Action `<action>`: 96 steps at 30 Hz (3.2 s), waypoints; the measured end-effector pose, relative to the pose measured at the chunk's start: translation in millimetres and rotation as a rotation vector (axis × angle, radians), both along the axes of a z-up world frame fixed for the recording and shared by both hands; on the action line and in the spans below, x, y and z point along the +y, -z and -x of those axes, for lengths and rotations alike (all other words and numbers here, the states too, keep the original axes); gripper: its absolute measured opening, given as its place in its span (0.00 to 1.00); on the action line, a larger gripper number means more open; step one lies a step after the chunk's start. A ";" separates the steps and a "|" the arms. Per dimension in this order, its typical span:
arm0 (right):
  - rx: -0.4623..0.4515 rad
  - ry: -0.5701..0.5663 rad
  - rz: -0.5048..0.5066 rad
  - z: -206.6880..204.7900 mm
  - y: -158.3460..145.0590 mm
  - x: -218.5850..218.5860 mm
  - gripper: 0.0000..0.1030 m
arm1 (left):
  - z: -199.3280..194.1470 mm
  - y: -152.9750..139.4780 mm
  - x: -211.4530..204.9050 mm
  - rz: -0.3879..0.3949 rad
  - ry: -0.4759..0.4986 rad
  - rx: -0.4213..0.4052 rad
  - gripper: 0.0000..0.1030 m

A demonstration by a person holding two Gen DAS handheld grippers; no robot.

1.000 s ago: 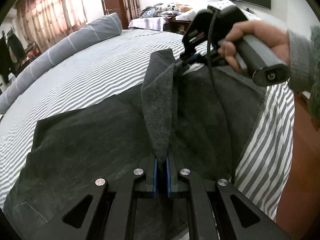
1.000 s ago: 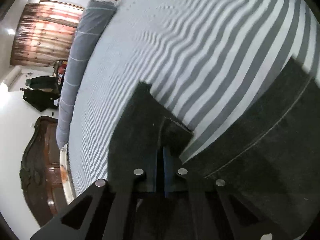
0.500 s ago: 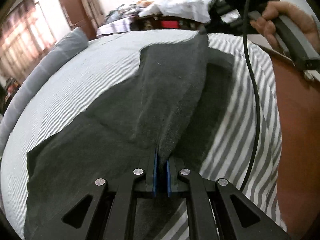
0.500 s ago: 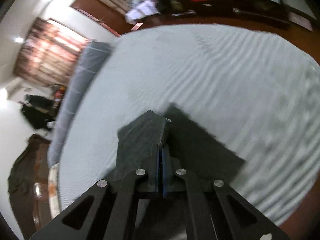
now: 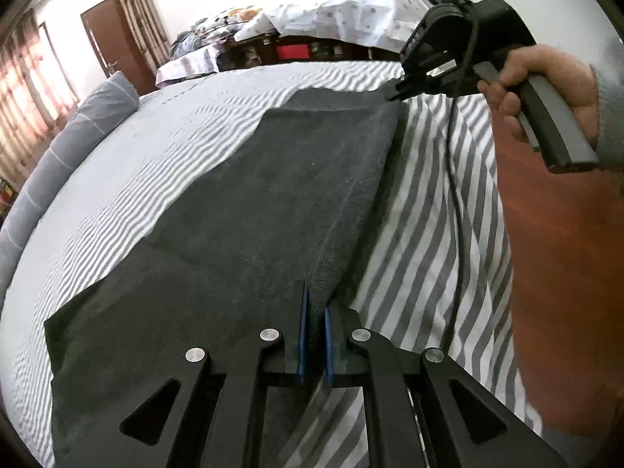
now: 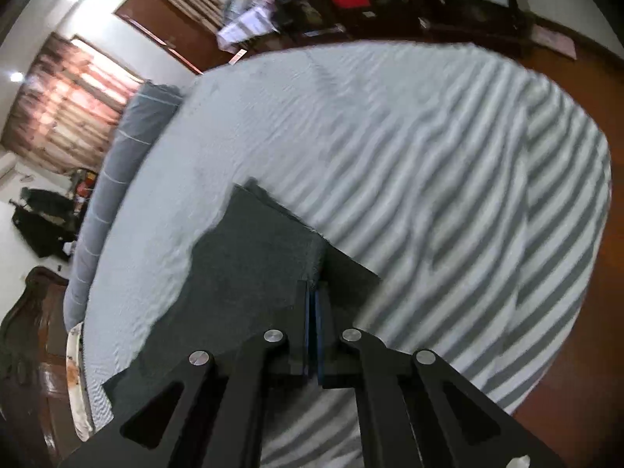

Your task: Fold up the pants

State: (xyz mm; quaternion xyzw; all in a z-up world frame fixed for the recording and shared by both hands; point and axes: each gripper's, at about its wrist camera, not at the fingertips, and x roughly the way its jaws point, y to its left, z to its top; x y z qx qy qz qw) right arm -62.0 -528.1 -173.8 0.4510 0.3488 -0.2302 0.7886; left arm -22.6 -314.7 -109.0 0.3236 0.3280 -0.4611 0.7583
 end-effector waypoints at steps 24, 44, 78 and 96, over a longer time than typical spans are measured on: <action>-0.087 -0.543 0.050 -127.8 -114.8 138.3 0.34 | -111.2 -73.7 195.2 0.262 -0.582 0.219 0.58; 0.177 -1.086 0.008 -275.1 -43.2 353.5 0.30 | -125.2 -15.8 314.2 0.260 -0.804 0.273 0.58; 0.033 -0.929 0.041 -344.0 -29.1 367.8 0.08 | -157.4 6.1 325.6 0.322 -0.846 0.393 0.58; 0.076 -0.903 0.085 -280.2 -9.2 388.3 0.07 | -120.8 0.9 343.7 0.165 -0.902 0.254 0.58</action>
